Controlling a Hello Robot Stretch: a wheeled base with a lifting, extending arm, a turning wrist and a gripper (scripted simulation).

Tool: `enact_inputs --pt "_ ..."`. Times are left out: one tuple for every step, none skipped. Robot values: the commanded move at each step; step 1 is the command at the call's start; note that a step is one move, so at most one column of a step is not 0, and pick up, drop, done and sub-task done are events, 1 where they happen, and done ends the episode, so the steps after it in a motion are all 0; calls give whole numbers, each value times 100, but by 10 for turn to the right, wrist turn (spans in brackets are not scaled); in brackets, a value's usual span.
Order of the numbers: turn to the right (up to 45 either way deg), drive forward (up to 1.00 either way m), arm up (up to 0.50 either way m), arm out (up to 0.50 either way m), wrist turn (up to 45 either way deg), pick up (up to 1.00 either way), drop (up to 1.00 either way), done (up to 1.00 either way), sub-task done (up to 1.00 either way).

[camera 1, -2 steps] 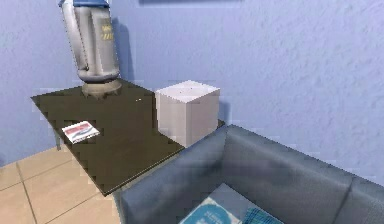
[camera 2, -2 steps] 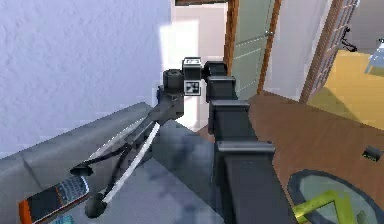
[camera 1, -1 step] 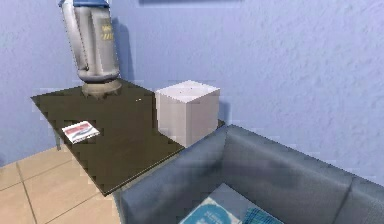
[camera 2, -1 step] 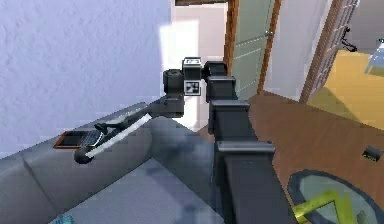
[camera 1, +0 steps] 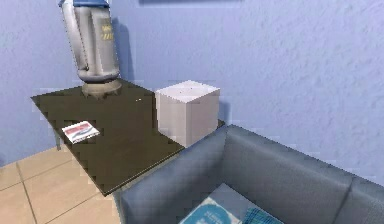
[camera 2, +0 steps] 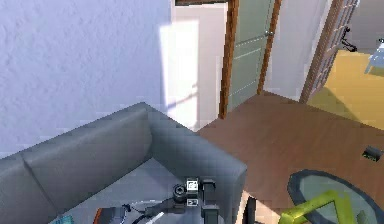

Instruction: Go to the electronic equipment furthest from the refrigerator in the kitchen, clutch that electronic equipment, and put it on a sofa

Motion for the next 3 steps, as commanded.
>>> enact_inputs --pt "0 0 -32 0 0 0 0 0 0" --pt "0 0 0 0 0 0 100 0 0" --pt "0 0 10 0 0 0 0 0 0"
